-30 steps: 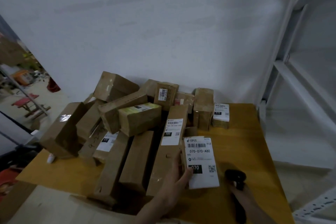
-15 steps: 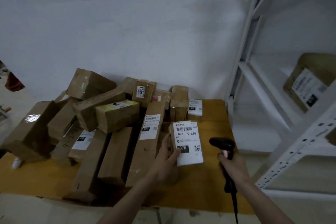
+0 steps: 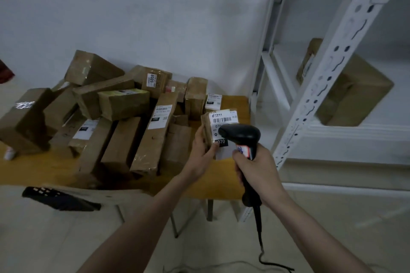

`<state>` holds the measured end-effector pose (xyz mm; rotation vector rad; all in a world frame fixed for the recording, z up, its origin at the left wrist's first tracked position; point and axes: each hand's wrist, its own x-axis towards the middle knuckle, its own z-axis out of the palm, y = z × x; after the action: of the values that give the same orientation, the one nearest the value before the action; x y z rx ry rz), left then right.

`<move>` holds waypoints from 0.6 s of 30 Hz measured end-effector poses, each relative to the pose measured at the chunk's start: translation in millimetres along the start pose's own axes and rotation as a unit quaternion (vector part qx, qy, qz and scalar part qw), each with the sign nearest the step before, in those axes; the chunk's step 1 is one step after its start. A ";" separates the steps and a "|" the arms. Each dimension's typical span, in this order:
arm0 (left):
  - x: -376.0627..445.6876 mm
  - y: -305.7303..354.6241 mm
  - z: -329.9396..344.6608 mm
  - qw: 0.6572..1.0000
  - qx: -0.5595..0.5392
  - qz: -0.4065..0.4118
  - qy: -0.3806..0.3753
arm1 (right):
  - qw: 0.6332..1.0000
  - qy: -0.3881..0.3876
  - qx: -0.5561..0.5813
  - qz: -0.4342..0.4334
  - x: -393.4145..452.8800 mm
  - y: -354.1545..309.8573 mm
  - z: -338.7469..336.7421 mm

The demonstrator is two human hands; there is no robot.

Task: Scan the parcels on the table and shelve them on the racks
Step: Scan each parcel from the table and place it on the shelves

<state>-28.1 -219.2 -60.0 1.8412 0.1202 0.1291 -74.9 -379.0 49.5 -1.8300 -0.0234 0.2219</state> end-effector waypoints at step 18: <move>-42.5 9.0 36.7 1.000 -0.003 -0.003 0.015 | 1.000 -0.018 -0.005 -0.016 -22.7 16.4 -40.5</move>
<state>-64.4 -262.9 -62.3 1.8338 0.1458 0.1528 -92.2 -425.1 47.1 -1.8345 -0.0790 0.2330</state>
